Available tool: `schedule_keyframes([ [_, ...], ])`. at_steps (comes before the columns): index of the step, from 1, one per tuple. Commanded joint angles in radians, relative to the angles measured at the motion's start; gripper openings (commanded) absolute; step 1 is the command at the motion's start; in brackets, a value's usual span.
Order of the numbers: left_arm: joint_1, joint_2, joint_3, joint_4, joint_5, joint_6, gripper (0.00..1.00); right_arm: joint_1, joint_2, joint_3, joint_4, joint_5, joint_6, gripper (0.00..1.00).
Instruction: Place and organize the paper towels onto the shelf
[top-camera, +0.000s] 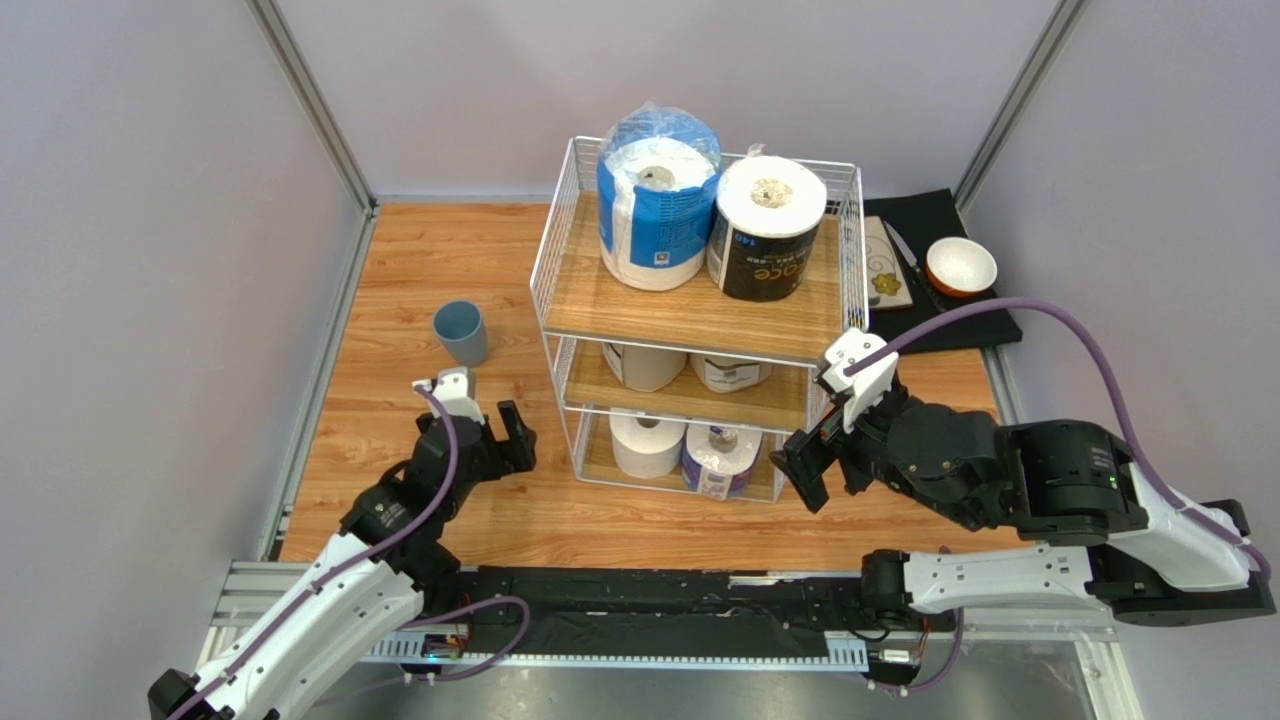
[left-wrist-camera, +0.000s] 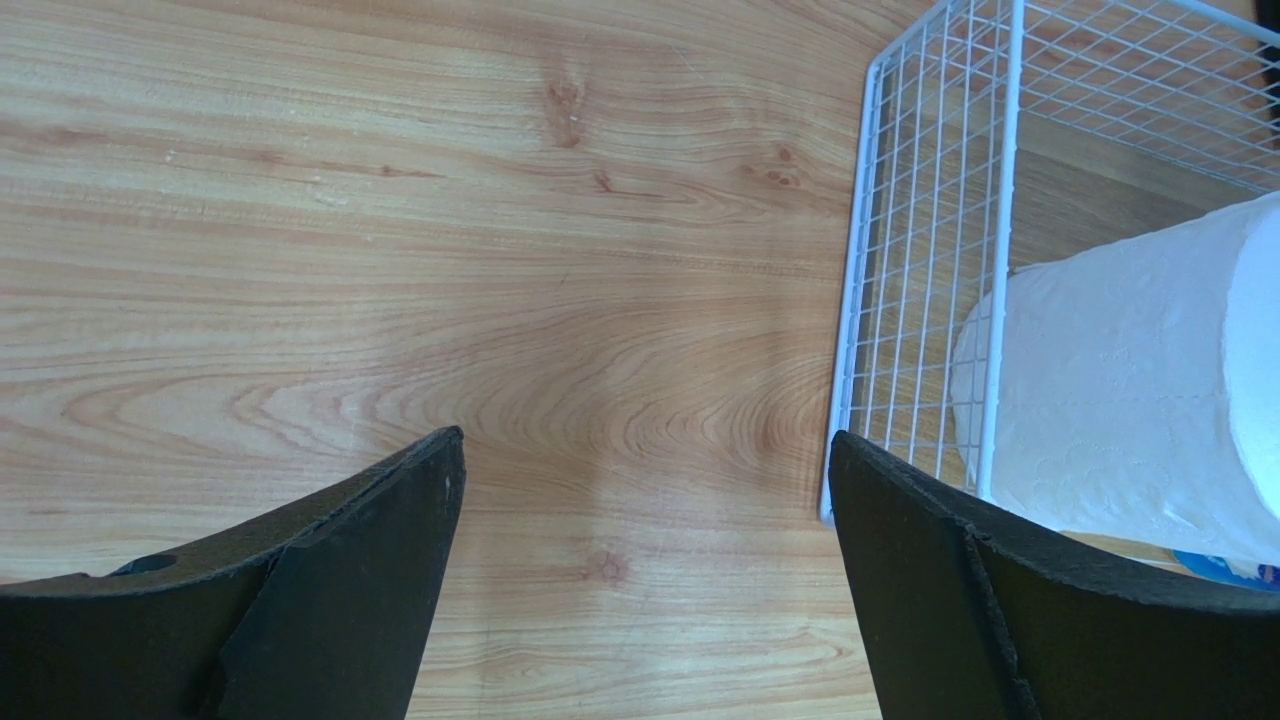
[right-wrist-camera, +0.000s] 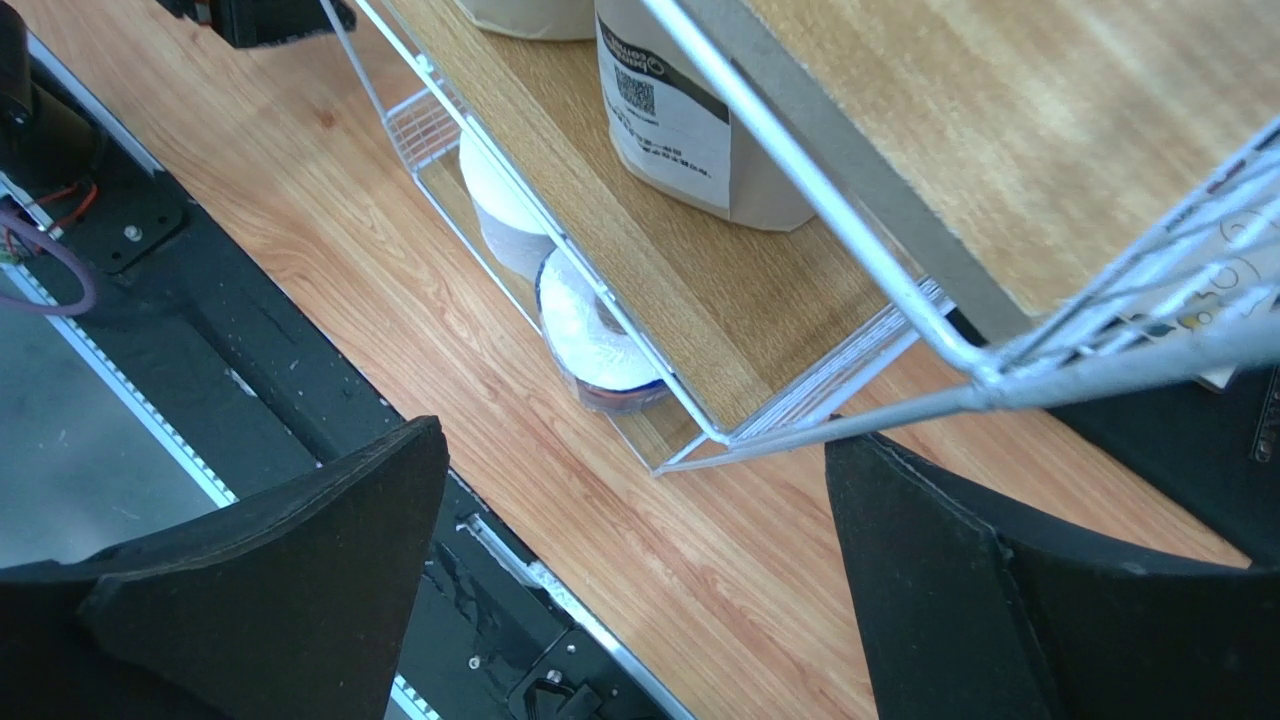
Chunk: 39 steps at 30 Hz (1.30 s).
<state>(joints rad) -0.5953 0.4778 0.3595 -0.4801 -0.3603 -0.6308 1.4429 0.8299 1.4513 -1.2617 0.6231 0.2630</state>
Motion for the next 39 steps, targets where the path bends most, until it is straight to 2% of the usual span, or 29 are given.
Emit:
schedule_keyframes([
  [1, -0.001, -0.027, -0.002, -0.009, -0.008, -0.003, 0.99, 0.004, -0.005, -0.046, 0.077, -0.089, 0.048, 0.97],
  [10, -0.003, -0.031, -0.008, -0.006, -0.005, -0.009, 0.99, 0.05, -0.009, -0.15, 0.091, -0.097, 0.099, 0.97],
  [14, -0.003, -0.03, -0.014, 0.001, 0.001, -0.012, 0.99, 0.07, -0.017, -0.149, 0.052, -0.031, 0.143, 0.97],
  [19, -0.003, -0.022, -0.017, 0.008, 0.007, -0.012, 0.99, 0.071, -0.008, -0.05, -0.155, 0.141, 0.31, 0.98],
  [21, -0.001, -0.021, -0.016, 0.011, 0.007, -0.01, 0.99, 0.071, 0.017, -0.02, -0.214, 0.13, 0.341, 0.98],
  [25, -0.003, -0.013, -0.016, 0.02, 0.012, -0.01, 0.99, 0.07, 0.069, 0.05, -0.333, -0.009, 0.383, 0.98],
  [27, -0.003, -0.011, -0.017, 0.02, 0.014, -0.013, 0.99, 0.07, 0.048, 0.05, -0.314, -0.112, 0.369, 0.98],
  [28, -0.003, -0.008, -0.017, 0.021, 0.014, -0.014, 0.99, 0.07, 0.029, 0.041, -0.251, -0.147, 0.351, 0.98],
  [31, -0.003, -0.01, -0.024, 0.026, 0.017, -0.017, 0.99, 0.071, -0.049, -0.02, -0.13, -0.194, 0.306, 0.98],
  [33, -0.003, -0.01, -0.024, 0.024, 0.018, -0.017, 0.99, 0.07, -0.081, -0.061, -0.098, -0.162, 0.277, 0.98],
  [36, -0.003, -0.013, -0.024, 0.021, 0.015, -0.014, 0.99, 0.071, -0.126, -0.114, -0.084, 0.007, 0.22, 0.99],
  [39, -0.001, -0.01, -0.025, 0.024, 0.012, -0.01, 0.99, 0.068, -0.163, -0.173, -0.039, 0.096, 0.168, 1.0],
])
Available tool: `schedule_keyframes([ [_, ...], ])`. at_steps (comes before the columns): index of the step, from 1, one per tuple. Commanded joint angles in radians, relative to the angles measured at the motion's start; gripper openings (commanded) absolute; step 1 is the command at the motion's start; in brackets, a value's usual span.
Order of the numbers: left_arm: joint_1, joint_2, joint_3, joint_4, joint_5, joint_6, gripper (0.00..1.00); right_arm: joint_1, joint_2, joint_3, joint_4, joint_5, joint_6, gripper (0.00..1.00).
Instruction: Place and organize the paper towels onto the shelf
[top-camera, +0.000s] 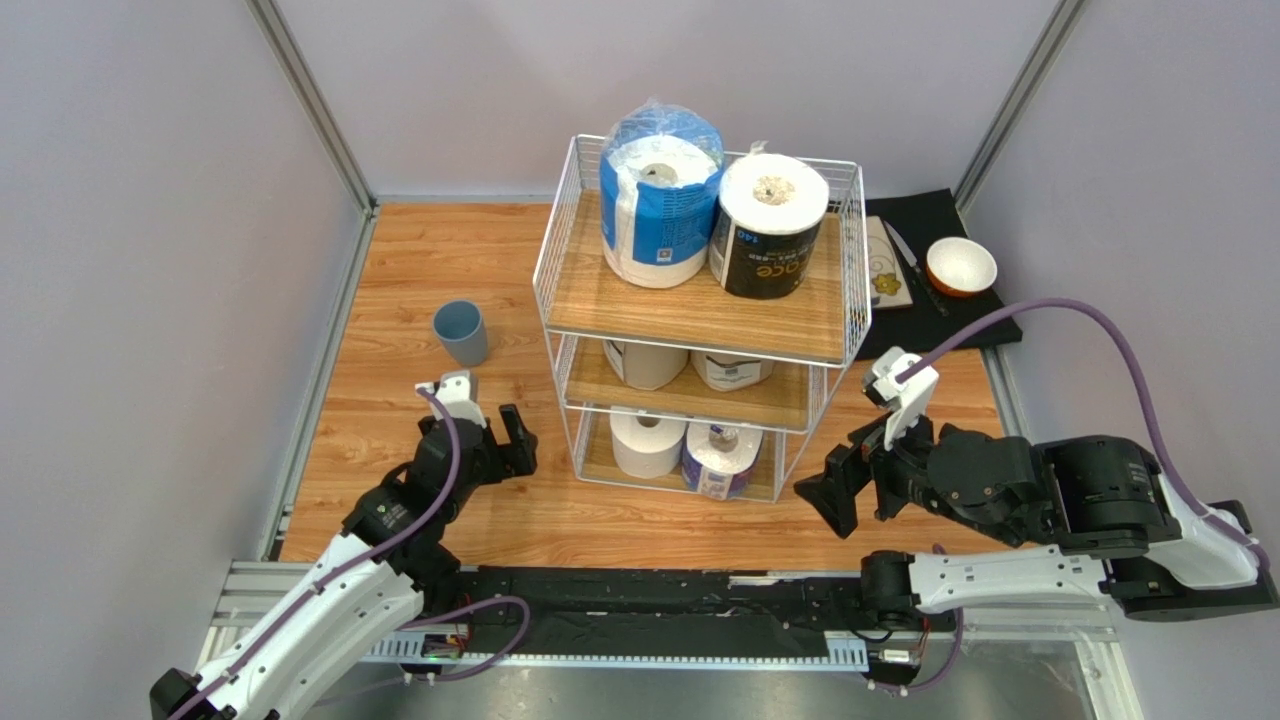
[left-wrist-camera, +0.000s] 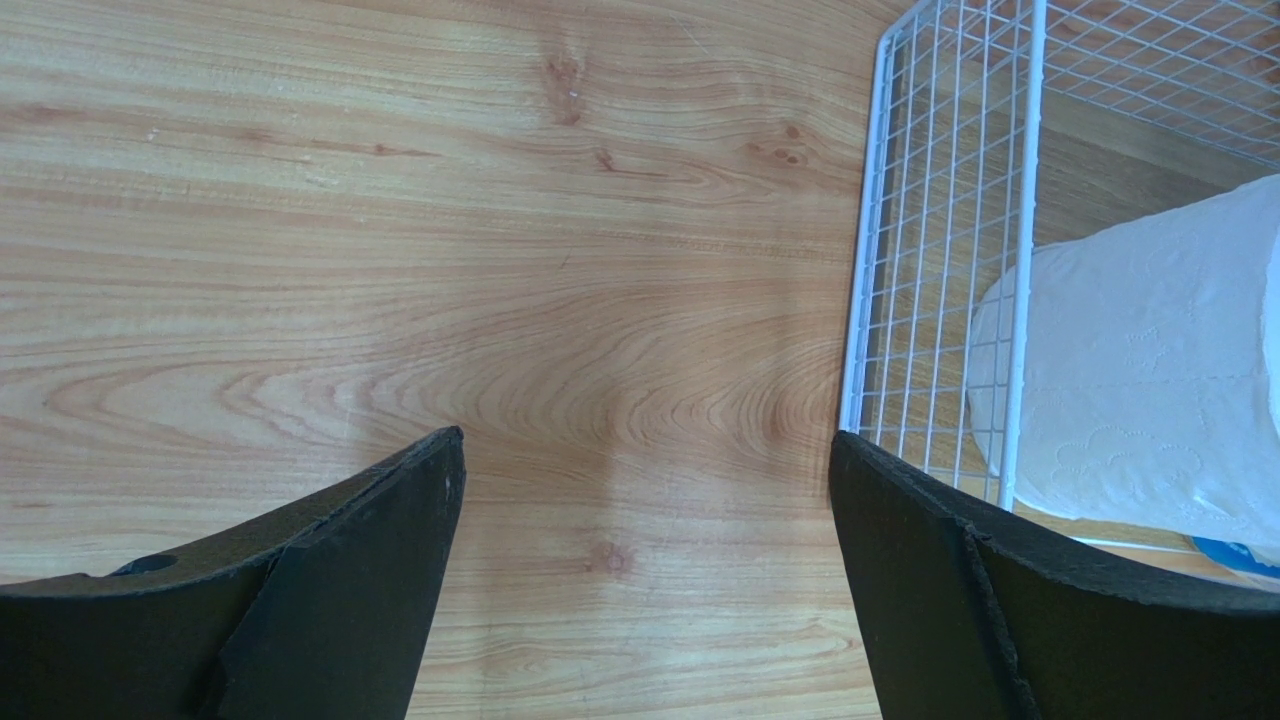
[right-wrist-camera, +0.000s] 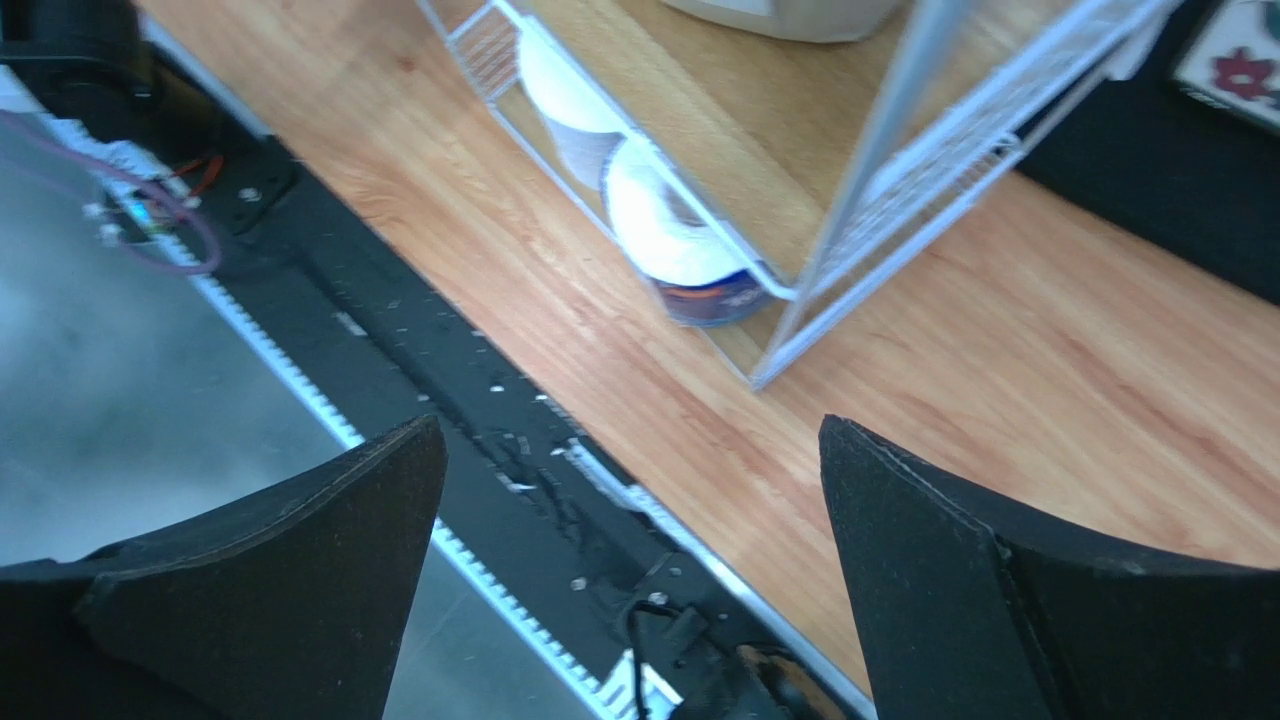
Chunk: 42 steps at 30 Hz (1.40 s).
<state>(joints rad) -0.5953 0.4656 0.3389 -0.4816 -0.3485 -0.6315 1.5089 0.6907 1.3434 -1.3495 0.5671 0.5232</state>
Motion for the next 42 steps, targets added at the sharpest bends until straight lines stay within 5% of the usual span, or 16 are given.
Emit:
schedule_keyframes([
  [1, -0.003, 0.002, -0.003, 0.026, 0.0, -0.01, 0.99, 0.004, -0.037, -0.078, 0.079, 0.158, -0.101, 1.0],
  [14, -0.003, 0.027, -0.012, 0.052, 0.013, -0.017, 0.99, 0.004, -0.071, -0.151, 0.298, -0.167, -0.204, 1.0],
  [24, -0.003, 0.028, -0.014, 0.055, 0.011, -0.011, 0.99, -0.047, -0.068, -0.17, 0.414, -0.156, -0.298, 1.0],
  [36, -0.003, 0.028, -0.023, 0.057, 0.005, -0.008, 0.99, -0.62, -0.051, -0.214, 0.484, -0.714, -0.42, 1.0],
  [42, -0.003, 0.03, -0.029, 0.057, 0.003, -0.007, 0.99, -0.67, -0.036, -0.207, 0.507, -0.707, -0.45, 1.0],
])
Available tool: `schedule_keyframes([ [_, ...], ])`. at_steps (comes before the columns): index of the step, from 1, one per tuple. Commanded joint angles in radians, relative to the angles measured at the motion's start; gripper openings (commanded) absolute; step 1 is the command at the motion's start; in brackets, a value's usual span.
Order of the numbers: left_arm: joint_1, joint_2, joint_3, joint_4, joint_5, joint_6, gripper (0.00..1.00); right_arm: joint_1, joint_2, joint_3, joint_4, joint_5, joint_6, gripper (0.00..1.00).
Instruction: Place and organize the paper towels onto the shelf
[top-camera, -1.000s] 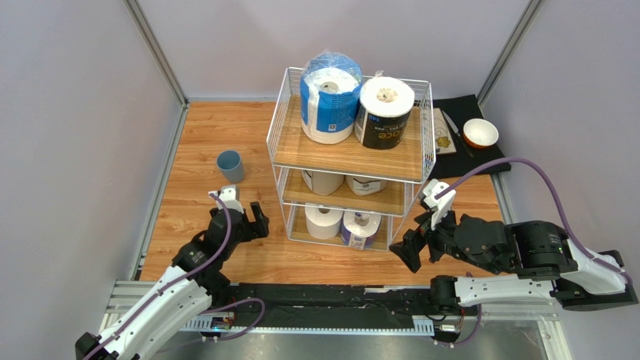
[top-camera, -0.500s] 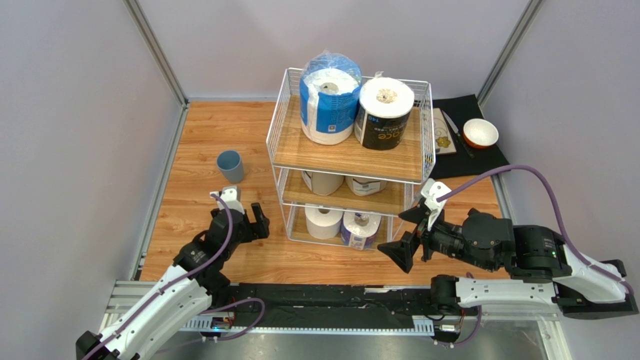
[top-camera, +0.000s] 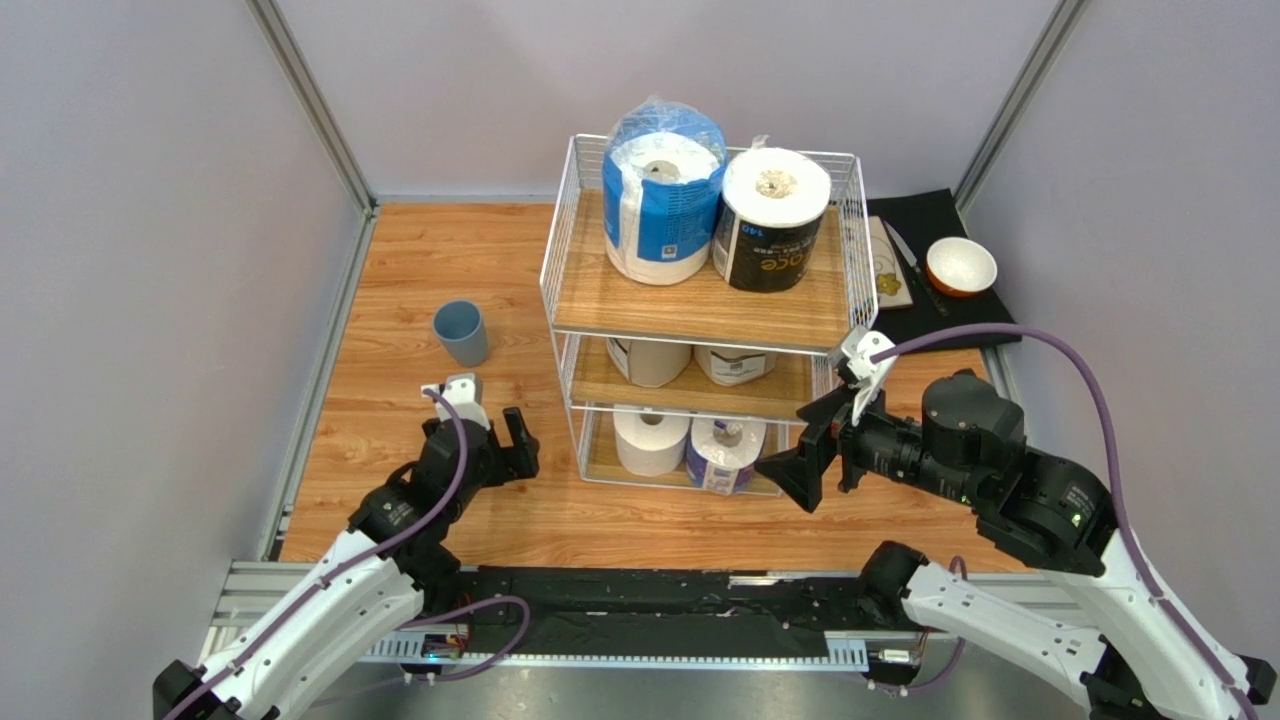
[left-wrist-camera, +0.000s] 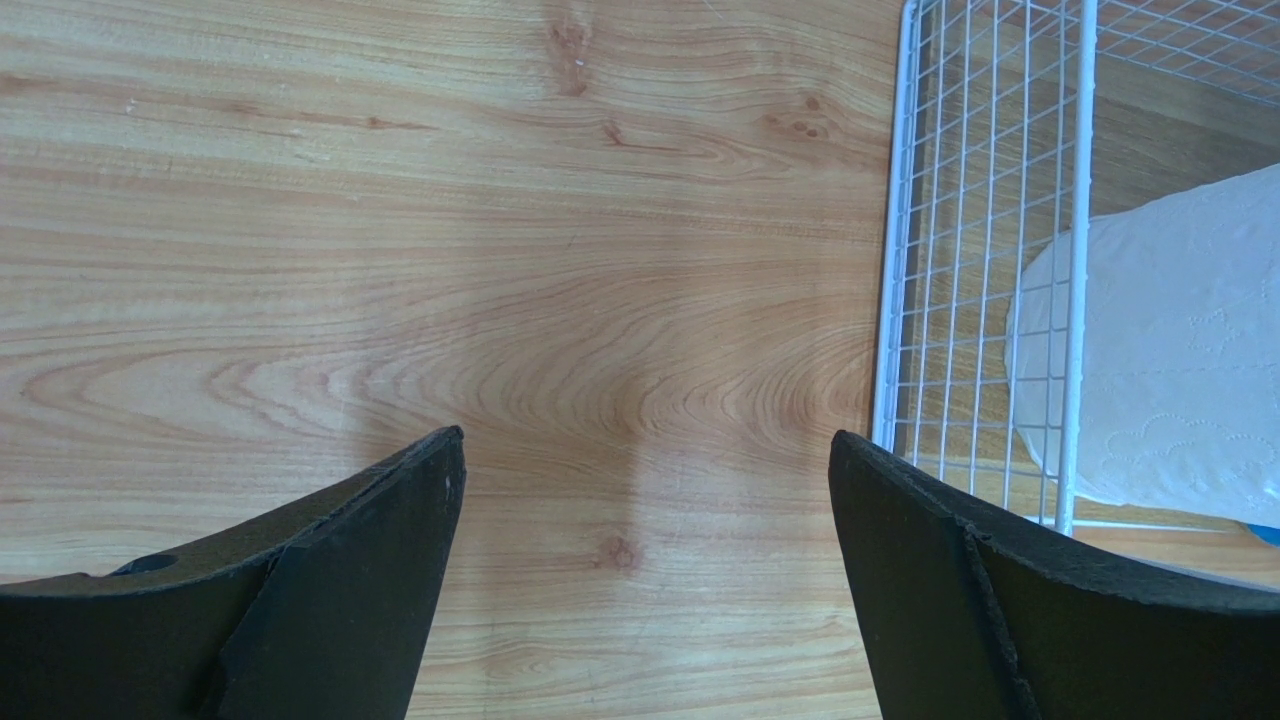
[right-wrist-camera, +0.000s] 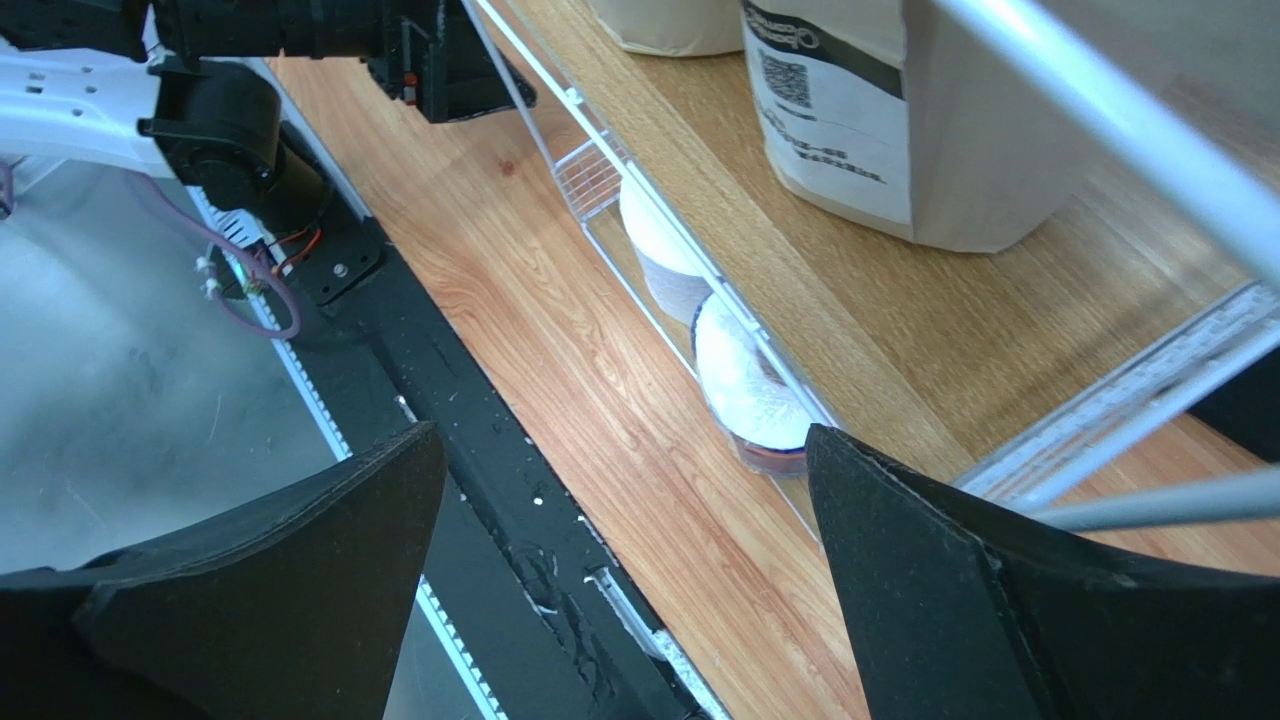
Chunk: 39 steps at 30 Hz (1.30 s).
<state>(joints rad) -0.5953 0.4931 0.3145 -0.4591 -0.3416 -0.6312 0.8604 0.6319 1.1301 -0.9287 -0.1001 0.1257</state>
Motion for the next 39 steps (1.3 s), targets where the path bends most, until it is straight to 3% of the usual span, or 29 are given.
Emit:
schedule_keyframes([
  [1, -0.003, 0.002, -0.006, 0.039, -0.004, -0.009, 0.99, -0.024, 0.025, 0.005, 0.09, -0.032, -0.051, 1.0],
  [18, -0.001, -0.014, -0.011, 0.039, 0.004, -0.01, 0.99, -0.207, 0.075, 0.011, 0.149, -0.022, -0.005, 0.99],
  [32, -0.003, -0.041, -0.018, 0.023, 0.0, -0.015, 0.99, -0.199, 0.028, 0.045, -0.082, -0.372, 0.072, 0.99],
  [39, -0.003, -0.025, -0.023, 0.04, 0.012, -0.022, 0.99, -0.077, -0.034, -0.013, -0.081, -0.25, 0.181, 0.98],
])
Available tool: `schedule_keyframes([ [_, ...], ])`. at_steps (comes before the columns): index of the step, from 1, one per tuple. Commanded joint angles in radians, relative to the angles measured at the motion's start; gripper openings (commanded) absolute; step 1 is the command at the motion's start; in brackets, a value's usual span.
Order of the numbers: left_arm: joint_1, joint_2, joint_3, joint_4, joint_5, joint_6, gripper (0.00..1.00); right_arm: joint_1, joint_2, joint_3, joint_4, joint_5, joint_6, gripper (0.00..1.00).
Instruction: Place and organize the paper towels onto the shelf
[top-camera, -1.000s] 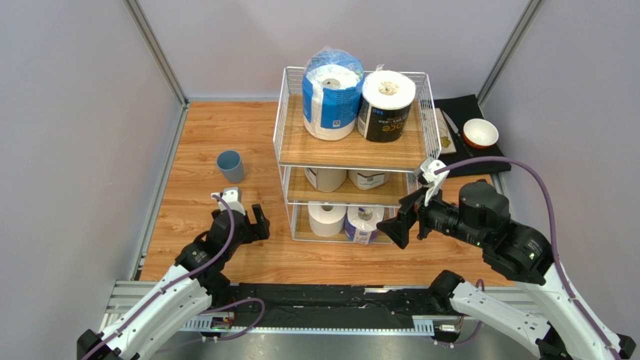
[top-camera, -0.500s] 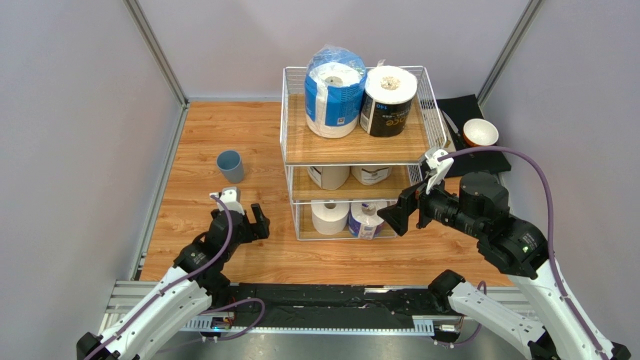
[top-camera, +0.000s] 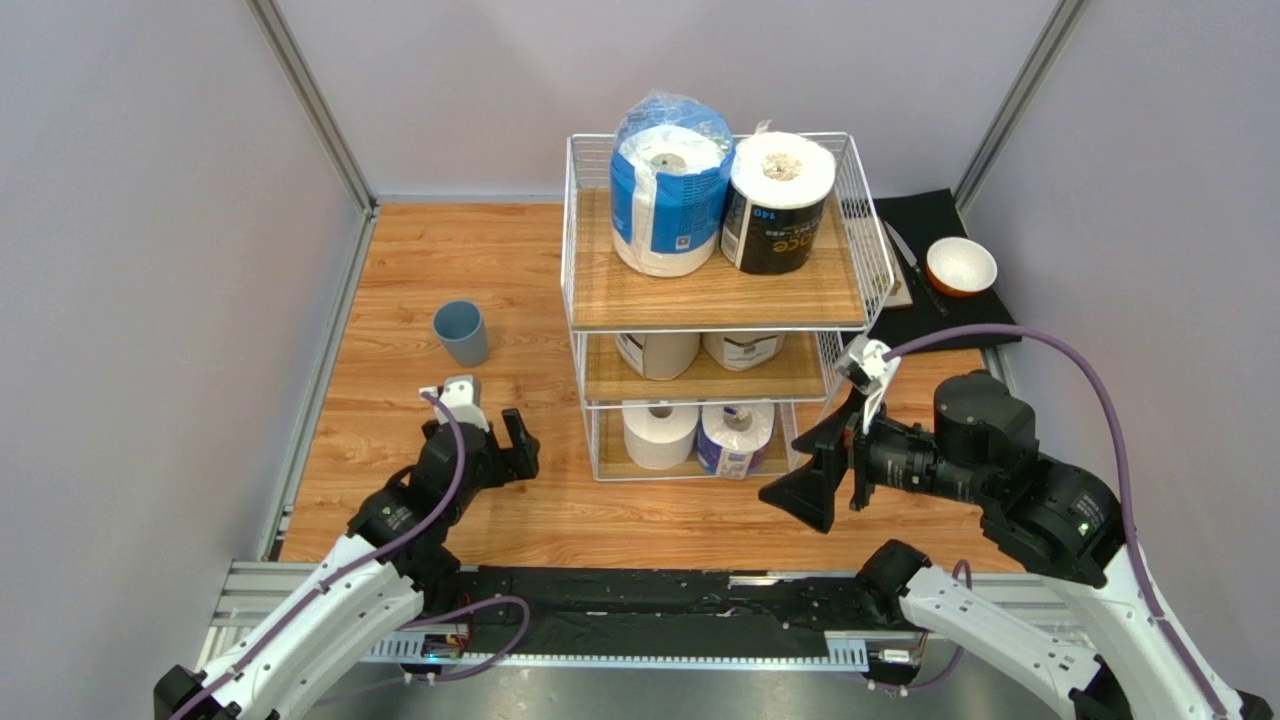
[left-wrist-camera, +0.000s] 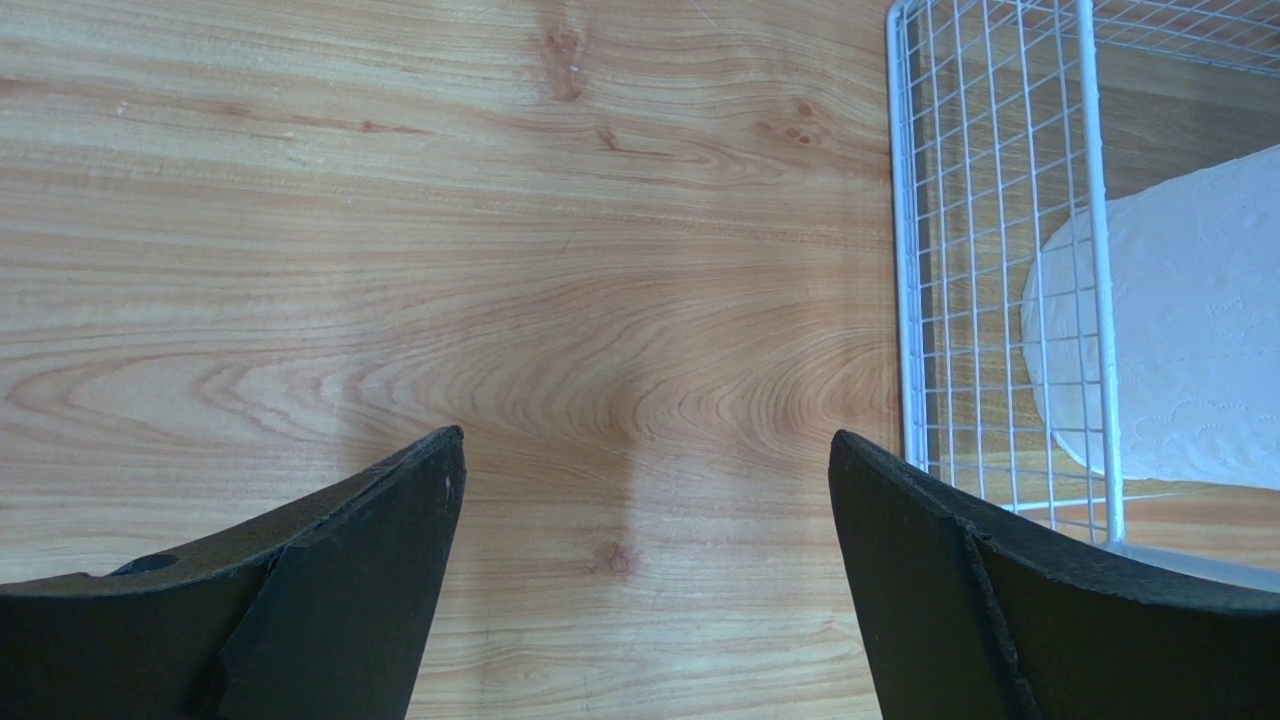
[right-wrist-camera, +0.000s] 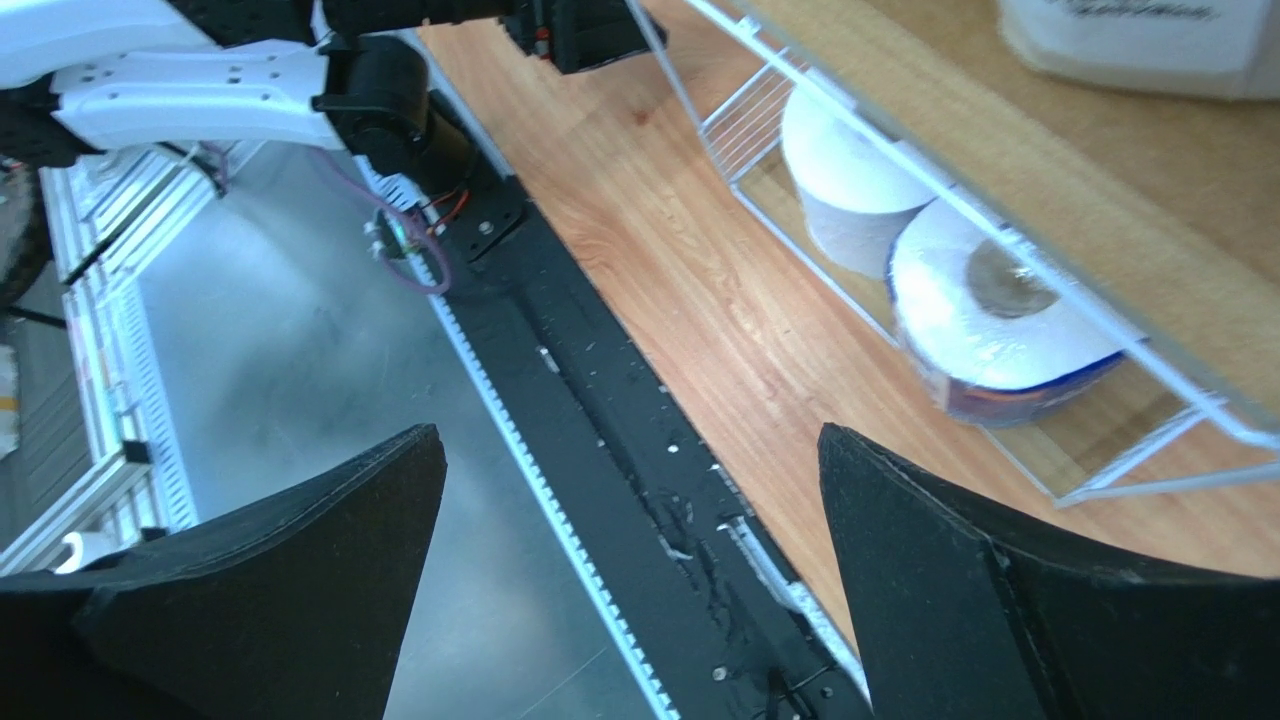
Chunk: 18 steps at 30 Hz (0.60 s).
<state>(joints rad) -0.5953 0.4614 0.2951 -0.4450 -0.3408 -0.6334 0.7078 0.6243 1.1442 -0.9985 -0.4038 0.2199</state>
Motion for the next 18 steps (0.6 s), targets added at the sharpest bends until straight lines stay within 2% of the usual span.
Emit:
schedule_keyframes([
  [1, -0.003, 0.011, -0.004, 0.028, 0.011, -0.022, 0.99, 0.102, -0.037, -0.037, 0.001, 0.11, 0.105, 0.98],
  [9, -0.003, 0.013, -0.002, 0.022, 0.011, -0.022, 0.99, 0.438, -0.072, -0.153, 0.093, 0.446, 0.275, 0.99],
  [13, -0.003, 0.01, 0.001, 0.014, 0.002, -0.019, 0.99, 0.623, -0.072, -0.237, 0.139, 0.733, 0.321, 0.99],
  [18, -0.003, 0.011, -0.004, 0.015, -0.001, -0.015, 0.99, 0.664, -0.115, -0.351, 0.23, 0.927, 0.348, 0.99],
])
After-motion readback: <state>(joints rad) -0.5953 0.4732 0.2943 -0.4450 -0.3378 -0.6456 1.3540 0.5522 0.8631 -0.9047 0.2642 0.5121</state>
